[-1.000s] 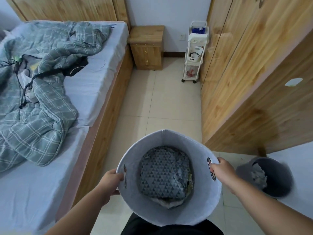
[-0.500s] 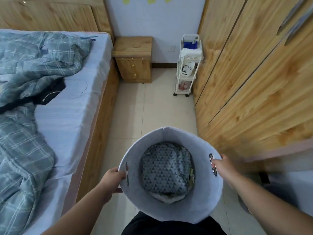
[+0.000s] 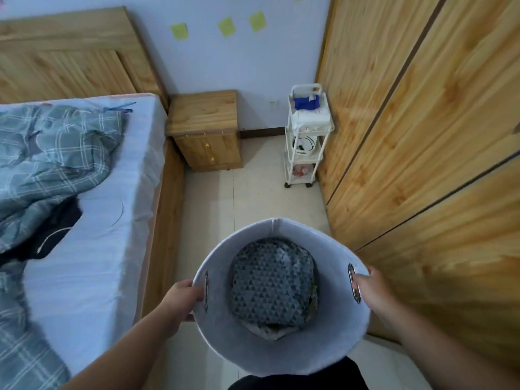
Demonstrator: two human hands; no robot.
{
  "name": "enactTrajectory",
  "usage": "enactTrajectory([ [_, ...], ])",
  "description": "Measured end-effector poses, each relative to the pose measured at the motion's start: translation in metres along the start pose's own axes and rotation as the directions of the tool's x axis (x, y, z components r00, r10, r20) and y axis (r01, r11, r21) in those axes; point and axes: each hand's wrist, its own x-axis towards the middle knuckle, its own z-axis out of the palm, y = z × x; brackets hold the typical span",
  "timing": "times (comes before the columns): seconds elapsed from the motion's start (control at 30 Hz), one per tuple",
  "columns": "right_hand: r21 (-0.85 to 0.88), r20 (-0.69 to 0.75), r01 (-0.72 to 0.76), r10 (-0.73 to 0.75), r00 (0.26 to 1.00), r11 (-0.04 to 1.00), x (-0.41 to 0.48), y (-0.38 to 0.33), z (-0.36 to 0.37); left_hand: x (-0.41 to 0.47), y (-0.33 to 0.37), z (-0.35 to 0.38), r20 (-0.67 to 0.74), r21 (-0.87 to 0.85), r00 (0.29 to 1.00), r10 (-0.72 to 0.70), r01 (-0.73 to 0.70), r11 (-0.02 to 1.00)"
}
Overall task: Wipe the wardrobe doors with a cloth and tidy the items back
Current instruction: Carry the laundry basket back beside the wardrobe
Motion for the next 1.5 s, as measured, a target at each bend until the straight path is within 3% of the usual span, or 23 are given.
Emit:
enactTrajectory([
  [0.47, -0.010, -0.041, 0.012, -0.012, 0.999, 1.000, 0.125, -0.161, -0.014, 0.106, 0.224, 0.004, 0.079, 0.080, 0.996, 0.029, -0.035, 0.996],
  [0.73, 0.048, -0.179, -0.119, 0.125, 0.976, 0.992, 0.179, -0.209, -0.010, 0.217, 0.345, 0.031, 0.208, 0.288, 0.974, 0.086, -0.145, 0.947],
  [0.93, 0.262, -0.261, -0.255, 0.323, 0.910, 0.931, 0.170, -0.232, 0.011, 0.292, 0.440, 0.055, 0.342, 0.485, 0.939, 0.035, -0.208, 0.850],
  [1.13, 0.429, -0.274, -0.343, 0.482, 0.832, 0.836, 0.164, -0.238, 0.033, 0.325, 0.521, 0.107, 0.477, 0.602, 0.876, 0.068, -0.382, 0.701],
  [1.3, 0.508, -0.237, -0.410, 0.581, 0.779, 0.758, 0.175, -0.222, 0.053, 0.342, 0.544, 0.157, 0.540, 0.640, 0.834, 0.114, -0.494, 0.588],
  [1.5, 0.604, -0.196, -0.440, 0.659, 0.726, 0.664, 0.212, -0.199, 0.075, 0.373, 0.546, 0.203, 0.539, 0.707, 0.834, 0.118, -0.524, 0.474],
])
